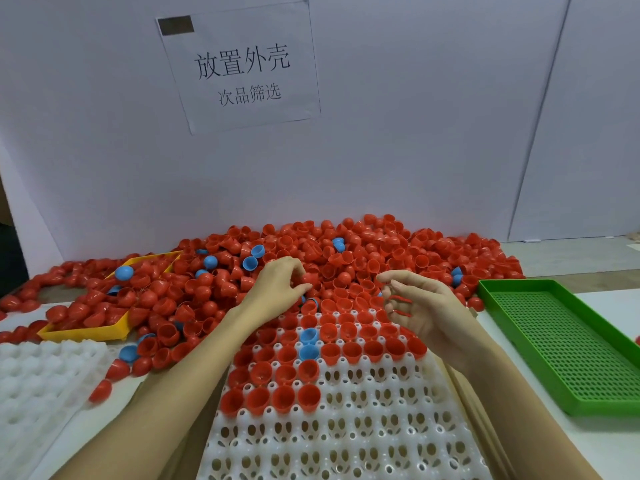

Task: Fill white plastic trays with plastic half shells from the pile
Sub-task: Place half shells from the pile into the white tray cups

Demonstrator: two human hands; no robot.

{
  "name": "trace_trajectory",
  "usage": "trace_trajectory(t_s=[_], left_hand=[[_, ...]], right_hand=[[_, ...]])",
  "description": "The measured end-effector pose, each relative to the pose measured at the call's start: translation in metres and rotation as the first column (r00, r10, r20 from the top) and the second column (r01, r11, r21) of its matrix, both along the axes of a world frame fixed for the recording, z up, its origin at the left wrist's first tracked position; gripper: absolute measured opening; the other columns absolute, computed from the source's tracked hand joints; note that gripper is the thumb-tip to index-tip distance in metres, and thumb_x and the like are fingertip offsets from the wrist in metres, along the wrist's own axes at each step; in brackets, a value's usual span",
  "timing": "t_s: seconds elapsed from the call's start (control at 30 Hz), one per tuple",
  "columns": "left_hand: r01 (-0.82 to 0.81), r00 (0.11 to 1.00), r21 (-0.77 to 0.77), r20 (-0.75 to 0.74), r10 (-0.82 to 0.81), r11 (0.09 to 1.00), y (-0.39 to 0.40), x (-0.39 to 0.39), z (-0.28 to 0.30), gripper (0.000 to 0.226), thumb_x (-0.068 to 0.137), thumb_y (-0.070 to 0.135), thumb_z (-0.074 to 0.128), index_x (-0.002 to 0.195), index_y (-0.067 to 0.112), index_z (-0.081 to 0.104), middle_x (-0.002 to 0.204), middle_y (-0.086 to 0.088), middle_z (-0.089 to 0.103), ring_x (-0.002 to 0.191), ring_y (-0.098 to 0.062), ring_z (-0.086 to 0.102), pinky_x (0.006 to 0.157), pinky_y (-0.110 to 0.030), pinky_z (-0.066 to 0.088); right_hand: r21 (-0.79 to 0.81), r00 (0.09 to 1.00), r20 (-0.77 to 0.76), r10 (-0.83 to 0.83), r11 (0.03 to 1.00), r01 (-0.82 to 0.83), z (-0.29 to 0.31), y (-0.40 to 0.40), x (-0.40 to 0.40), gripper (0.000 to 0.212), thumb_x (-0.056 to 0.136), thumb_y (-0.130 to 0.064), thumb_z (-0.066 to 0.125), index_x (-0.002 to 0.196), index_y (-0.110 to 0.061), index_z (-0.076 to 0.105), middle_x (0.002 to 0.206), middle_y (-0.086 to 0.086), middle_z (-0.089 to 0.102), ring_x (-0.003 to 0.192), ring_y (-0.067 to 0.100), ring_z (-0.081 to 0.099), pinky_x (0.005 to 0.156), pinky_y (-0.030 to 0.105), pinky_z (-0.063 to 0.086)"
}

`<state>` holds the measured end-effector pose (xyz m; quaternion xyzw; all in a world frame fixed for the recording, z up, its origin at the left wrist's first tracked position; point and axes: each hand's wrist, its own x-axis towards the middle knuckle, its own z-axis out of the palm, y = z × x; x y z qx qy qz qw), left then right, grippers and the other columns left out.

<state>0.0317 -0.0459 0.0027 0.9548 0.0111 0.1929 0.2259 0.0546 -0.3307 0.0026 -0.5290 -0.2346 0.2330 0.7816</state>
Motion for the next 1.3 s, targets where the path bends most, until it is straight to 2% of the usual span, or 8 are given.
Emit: trace_trajectory(t_s=[0.17, 0.3, 0.5, 0.7, 0.97, 1.07, 1.17, 1.3], left_hand=[[0.228, 0.974, -0.390, 0.096, -0.207, 0.892, -0.020, -0.055, 0.017, 0.015, 0.089, 0.023, 0.080, 0.103, 0.023, 0.074, 0.103, 0.010, 0.076, 0.100, -0.004, 0.072, 0.093, -0.021, 0.057], [0.347, 0.937, -0.535, 0.150, -0.317, 0.770, -0.036, -0.100, 0.020, 0.017, 0.089, 0.023, 0.080, 0.104, 0.030, 0.076, 0.111, 0.007, 0.076, 0.108, -0.012, 0.072, 0.096, -0.019, 0.054], [0.361, 0.930, -0.581, 0.172, -0.324, 0.729, -0.043, -0.122, 0.005, 0.033, 0.093, 0.021, 0.076, 0.123, 0.033, 0.067, 0.108, 0.003, 0.078, 0.106, -0.016, 0.074, 0.096, -0.023, 0.055], [0.283, 0.959, -0.492, 0.173, -0.226, 0.824, -0.040, -0.129, -0.004, 0.025, 0.096, 0.030, 0.072, 0.119, 0.039, 0.069, 0.105, 0.012, 0.077, 0.105, -0.011, 0.072, 0.093, -0.021, 0.054], [0.226, 0.974, -0.528, 0.146, -0.174, 0.819, -0.048, -0.130, -0.005, 0.022, 0.096, 0.044, 0.064, 0.113, 0.033, 0.070, 0.097, 0.010, 0.079, 0.101, -0.007, 0.073, 0.095, -0.026, 0.053], [0.199, 0.980, -0.558, 0.131, -0.151, 0.805, -0.051, -0.131, -0.004, 0.023, 0.097, 0.048, 0.058, 0.104, 0.029, 0.069, 0.085, 0.006, 0.079, 0.087, -0.008, 0.076, 0.089, -0.025, 0.055], [0.137, 0.990, -0.578, 0.113, -0.087, 0.805, -0.055, -0.132, -0.004, 0.038, 0.099, 0.055, 0.050, 0.079, 0.027, 0.066, 0.063, -0.002, 0.072, 0.062, -0.020, 0.070, 0.075, -0.023, 0.054], [0.065, 0.992, -0.595, 0.127, 0.014, 0.801, -0.059, -0.134, -0.003, 0.055, 0.099, 0.057, 0.045, 0.068, 0.015, 0.063, 0.051, -0.006, 0.064, 0.047, -0.011, 0.063, 0.060, -0.015, 0.048]], right_hand=[[-0.050, 0.998, 0.051, -0.035, 0.998, 0.037, 0.002, 0.003, -0.004, 0.025, 0.092, -0.016, 0.070, 0.114, -0.014, 0.080, 0.100, 0.008, 0.074, 0.086, 0.017, 0.070, 0.078, 0.025, 0.060], [-0.136, 0.988, 0.153, 0.008, 0.991, 0.013, 0.004, 0.008, -0.012, 0.039, 0.093, -0.025, 0.074, 0.132, -0.030, 0.071, 0.129, 0.007, 0.073, 0.114, 0.023, 0.073, 0.090, 0.031, 0.060], [-0.360, 0.886, 0.331, 0.325, 0.911, -0.200, 0.008, 0.016, -0.028, 0.033, 0.103, -0.027, 0.069, 0.136, -0.027, 0.068, 0.138, 0.001, 0.069, 0.125, 0.025, 0.068, 0.100, 0.031, 0.057], [-0.353, 0.877, 0.325, 0.354, 0.906, -0.235, 0.012, 0.016, -0.032, 0.032, 0.103, -0.023, 0.069, 0.135, -0.021, 0.069, 0.132, 0.007, 0.072, 0.121, 0.027, 0.070, 0.101, 0.031, 0.056], [-0.348, 0.893, 0.298, 0.338, 0.909, -0.228, 0.012, 0.017, -0.034, 0.042, 0.099, -0.020, 0.075, 0.138, -0.027, 0.065, 0.128, 0.010, 0.072, 0.115, 0.032, 0.073, 0.101, 0.033, 0.057], [-0.362, 0.896, 0.294, 0.333, 0.906, -0.218, 0.013, 0.018, -0.036, 0.049, 0.096, -0.019, 0.078, 0.141, -0.030, 0.062, 0.119, 0.008, 0.073, 0.111, 0.031, 0.074, 0.097, 0.032, 0.058], [-0.397, 0.888, 0.322, 0.327, 0.898, -0.187, 0.012, 0.021, -0.039, 0.036, 0.097, -0.023, 0.077, 0.132, -0.024, 0.068, 0.111, 0.013, 0.075, 0.099, 0.028, 0.075, 0.092, 0.033, 0.059], [-0.429, 0.888, 0.282, 0.364, 0.876, -0.223, 0.010, 0.026, -0.043, 0.022, 0.102, -0.031, 0.070, 0.122, -0.020, 0.071, 0.107, 0.015, 0.078, 0.092, 0.029, 0.076, 0.085, 0.034, 0.061]])
